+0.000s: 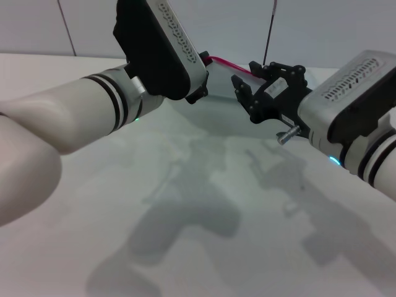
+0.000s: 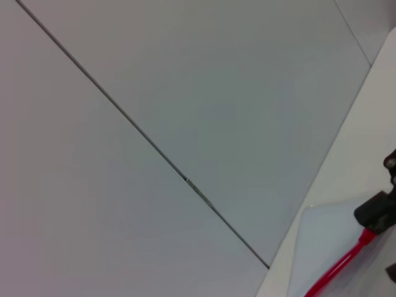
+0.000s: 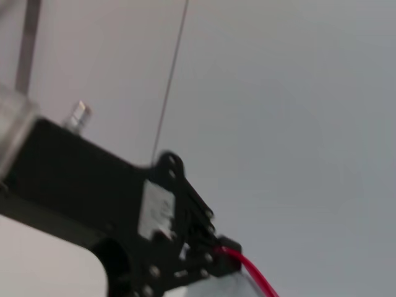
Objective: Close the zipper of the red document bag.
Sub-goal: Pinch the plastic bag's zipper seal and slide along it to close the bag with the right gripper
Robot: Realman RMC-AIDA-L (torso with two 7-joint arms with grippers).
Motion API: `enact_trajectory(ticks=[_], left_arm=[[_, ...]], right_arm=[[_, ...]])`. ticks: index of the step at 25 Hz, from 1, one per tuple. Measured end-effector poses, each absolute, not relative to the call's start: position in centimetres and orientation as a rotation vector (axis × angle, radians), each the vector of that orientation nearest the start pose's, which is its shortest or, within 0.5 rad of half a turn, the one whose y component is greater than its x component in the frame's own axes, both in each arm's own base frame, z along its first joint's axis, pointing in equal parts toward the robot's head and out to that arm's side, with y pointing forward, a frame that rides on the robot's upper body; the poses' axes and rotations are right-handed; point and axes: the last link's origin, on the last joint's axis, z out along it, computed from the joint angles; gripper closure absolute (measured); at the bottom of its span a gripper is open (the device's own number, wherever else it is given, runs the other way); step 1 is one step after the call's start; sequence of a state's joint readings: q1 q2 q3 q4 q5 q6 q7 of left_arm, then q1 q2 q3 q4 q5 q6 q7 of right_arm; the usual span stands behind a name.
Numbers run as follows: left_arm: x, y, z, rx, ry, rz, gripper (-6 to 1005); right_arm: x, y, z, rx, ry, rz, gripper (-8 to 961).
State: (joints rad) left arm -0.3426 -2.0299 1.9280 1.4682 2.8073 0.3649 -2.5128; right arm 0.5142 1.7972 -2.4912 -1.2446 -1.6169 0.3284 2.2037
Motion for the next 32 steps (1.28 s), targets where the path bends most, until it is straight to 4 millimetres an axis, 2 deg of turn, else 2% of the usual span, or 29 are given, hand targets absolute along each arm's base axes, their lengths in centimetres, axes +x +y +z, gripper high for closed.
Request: enact_trajectory(ticks=[8, 32], left_arm=[[-12.6, 37.0, -2.6, -2.164, 0.099, -0.067, 969], [-12.3, 36.7, -2.4, -2.156, 0.127, -0.06, 969]], right_arm=[[15.4, 36.4, -6.9, -2.18, 0.273, 0.451, 596], [15.6, 36.9, -7.2, -2.19, 0.23, 0.396, 599]])
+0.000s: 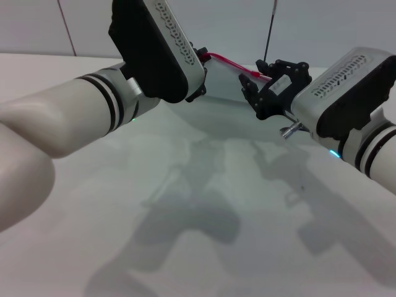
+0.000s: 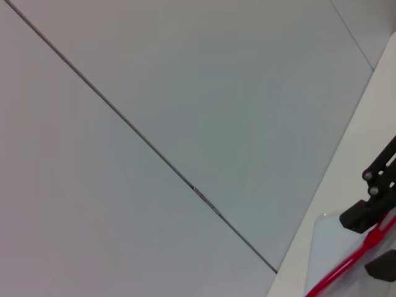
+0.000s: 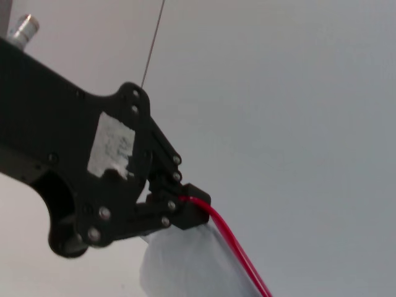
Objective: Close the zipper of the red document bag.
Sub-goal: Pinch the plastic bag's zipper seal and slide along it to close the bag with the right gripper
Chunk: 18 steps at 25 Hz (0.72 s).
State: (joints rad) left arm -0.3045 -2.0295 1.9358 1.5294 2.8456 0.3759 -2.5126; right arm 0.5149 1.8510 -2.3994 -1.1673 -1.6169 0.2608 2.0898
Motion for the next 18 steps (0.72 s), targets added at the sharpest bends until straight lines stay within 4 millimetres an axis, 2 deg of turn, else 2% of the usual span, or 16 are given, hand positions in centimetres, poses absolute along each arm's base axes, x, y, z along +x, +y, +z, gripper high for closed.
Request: enact_trajectory(ticks=[15, 18], left_arm=[[-12.39, 36.5, -2.18, -2.143, 0.147, -0.048, 970], [-12.42, 36.54, -2.11, -2.141, 0.146, -0.047, 970]], right_arm=[[15.24, 37.39, -7.45, -2.202, 0.233, 0.378, 601], [15.21, 37.36, -7.4, -2.2, 0.235, 0.382, 627]])
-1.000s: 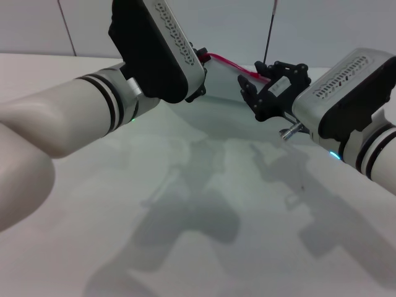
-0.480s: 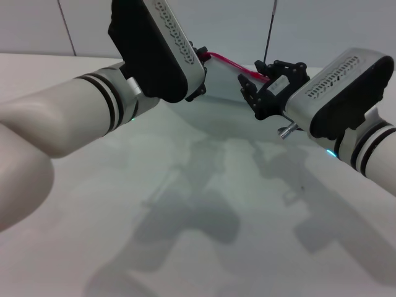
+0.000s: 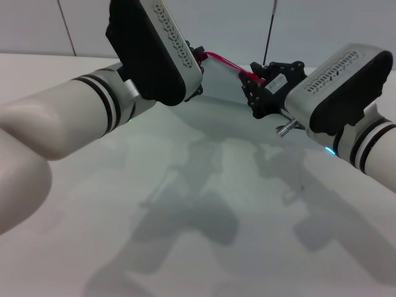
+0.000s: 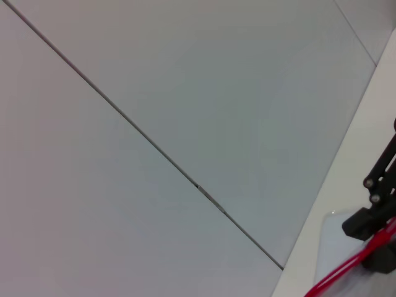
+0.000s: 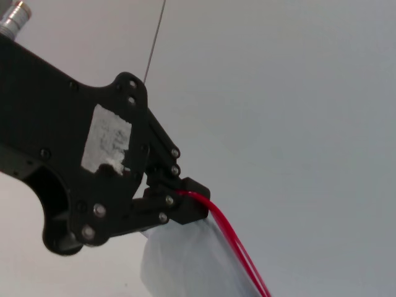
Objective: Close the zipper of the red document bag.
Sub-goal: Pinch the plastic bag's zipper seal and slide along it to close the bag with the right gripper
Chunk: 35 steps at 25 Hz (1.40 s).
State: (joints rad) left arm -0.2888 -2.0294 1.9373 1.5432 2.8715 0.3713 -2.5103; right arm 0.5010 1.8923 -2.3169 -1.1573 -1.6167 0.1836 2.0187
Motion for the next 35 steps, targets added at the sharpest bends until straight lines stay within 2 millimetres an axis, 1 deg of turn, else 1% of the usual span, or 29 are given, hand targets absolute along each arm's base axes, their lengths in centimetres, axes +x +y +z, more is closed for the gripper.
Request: enact_trajectory(ticks=[5, 16, 26, 33, 35], left_arm=[[-12.5, 36.6, -2.1, -2.141, 0.146, -0.046, 970], [-12.6, 36.6, -2.2, -2.142, 0.145, -0.042, 970], [-13.1, 36.8, -2.0, -2.136, 0.128, -0.033, 971], [-13.3, 36.7, -1.2, -2.112, 0.111, -0.043, 971], [-13.2, 36.6, -0.6, -2.098, 0.106, -0.052, 971]], right_arm=[[15.2, 37.3, -7.5, -2.2, 0.237, 0.381, 755], [15.2, 37.2, -7.6, -2.197, 0.226, 0.375, 856], [16.1, 37.3, -7.3, -2.177, 0.229, 0.349, 861], [17.2, 37.7, -6.7, -2.135, 0.24, 0.315, 865], [17.6, 37.8, -6.5, -2.122, 0.249, 0.306, 867]])
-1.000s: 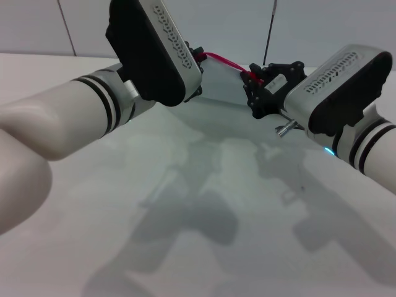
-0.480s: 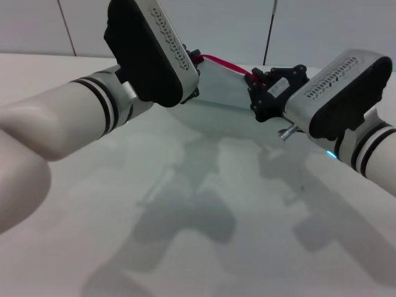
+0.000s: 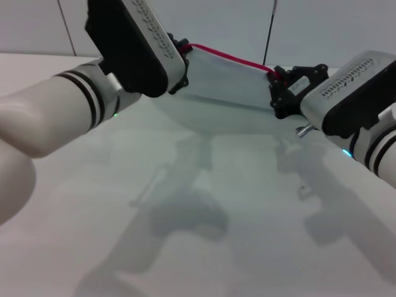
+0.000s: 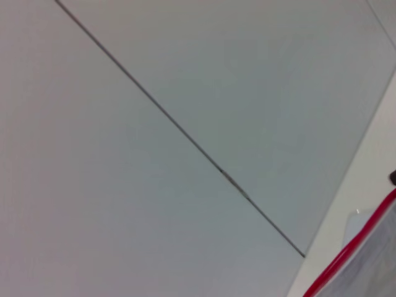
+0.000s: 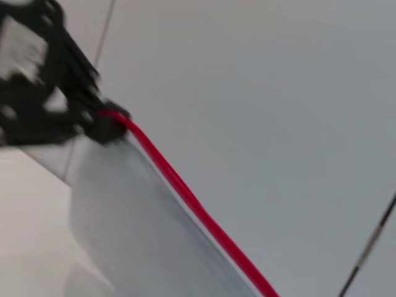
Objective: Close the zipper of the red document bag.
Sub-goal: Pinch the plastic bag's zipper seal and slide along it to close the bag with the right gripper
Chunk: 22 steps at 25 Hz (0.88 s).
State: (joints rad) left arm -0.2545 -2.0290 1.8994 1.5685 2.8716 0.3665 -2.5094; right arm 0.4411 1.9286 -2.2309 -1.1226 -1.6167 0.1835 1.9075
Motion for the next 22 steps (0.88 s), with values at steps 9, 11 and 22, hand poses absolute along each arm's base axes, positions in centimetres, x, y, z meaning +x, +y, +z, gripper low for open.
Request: enact_trajectory(ticks=[9, 11, 22], left_arm=[[-13.8, 36.3, 1.7, -2.031, 0.078, -0.059, 971], [-14.0, 36.3, 2.1, -2.019, 0.07, -0.058, 971], [-14.6, 36.3, 2.7, -2.002, 0.051, -0.049, 972]], right_arm=[[20.5, 39.0, -5.4, -2.052, 0.312, 0.228, 866], [21.2, 39.3, -5.0, -2.032, 0.329, 0.213, 866], [23.3, 39.9, -4.2, -1.98, 0.381, 0.165, 872]])
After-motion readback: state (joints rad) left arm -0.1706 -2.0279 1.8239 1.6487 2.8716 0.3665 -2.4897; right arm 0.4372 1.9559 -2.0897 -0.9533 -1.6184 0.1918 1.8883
